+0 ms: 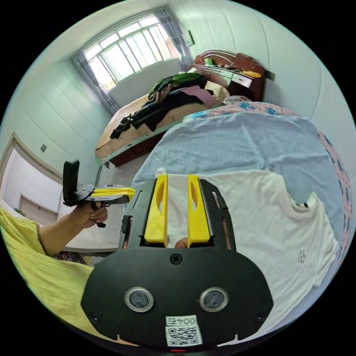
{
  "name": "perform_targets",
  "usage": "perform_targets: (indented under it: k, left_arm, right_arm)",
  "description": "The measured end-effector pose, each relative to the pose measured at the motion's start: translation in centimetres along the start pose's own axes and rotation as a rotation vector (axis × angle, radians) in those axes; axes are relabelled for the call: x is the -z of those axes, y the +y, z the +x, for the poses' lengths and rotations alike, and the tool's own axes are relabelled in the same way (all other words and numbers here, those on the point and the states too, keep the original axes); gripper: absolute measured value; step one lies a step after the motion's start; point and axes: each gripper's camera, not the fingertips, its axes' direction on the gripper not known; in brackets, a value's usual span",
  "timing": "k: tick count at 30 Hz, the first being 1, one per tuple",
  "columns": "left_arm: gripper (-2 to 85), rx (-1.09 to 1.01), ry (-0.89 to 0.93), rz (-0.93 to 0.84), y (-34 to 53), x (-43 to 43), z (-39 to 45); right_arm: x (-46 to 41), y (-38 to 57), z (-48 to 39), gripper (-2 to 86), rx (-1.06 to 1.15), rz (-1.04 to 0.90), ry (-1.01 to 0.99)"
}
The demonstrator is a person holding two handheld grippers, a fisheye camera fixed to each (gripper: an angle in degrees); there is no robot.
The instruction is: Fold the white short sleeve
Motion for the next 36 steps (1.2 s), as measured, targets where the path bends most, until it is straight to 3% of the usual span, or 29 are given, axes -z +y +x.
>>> perform_targets:
  k: [2,6,10,20,23,31,36]
  left_arm:
    - [2.4,-0.043,-0.098,-0.077,-0.7,-2.5,1.7]
    - [2.3,-0.124,-0.074,-0.011,1.7,-2.4,4.9]
    - [1.7,-0.152,-0.220,-0.156,4.3,-6.6,6.0]
    - [0.5,-0.049,-0.155,-0.116,5.1,-7.3,7.0]
    - [0.5,-0.056,-0.167,-0.113,5.3,-7.7,7.9]
    - [0.5,-0.008,-0.229,-0.066,6.4,-8.3,10.9]
    - [0.5,0.031,-0.273,-0.077,6.0,-7.8,12.4]
  right_arm:
    - [1.8,4.7,1.7,8.2,-0.061,-0.012,0.054]
    - [1.8,7.2,1.5,7.7,-0.029,-0.044,0.098]
    - [-2.4,1.8,-2.5,6.3,0.185,-0.102,0.132]
    - [-18.1,-11.1,-15.4,8.9,0.676,-0.429,0.162]
    - [-20.8,-11.5,-16.4,3.2,0.757,-0.484,0.284]
    - [-21.1,-17.2,-10.3,4.8,0.400,-0.452,0.169]
    - [-15.0,-19.1,-9.3,6.1,0.242,-0.212,0.149]
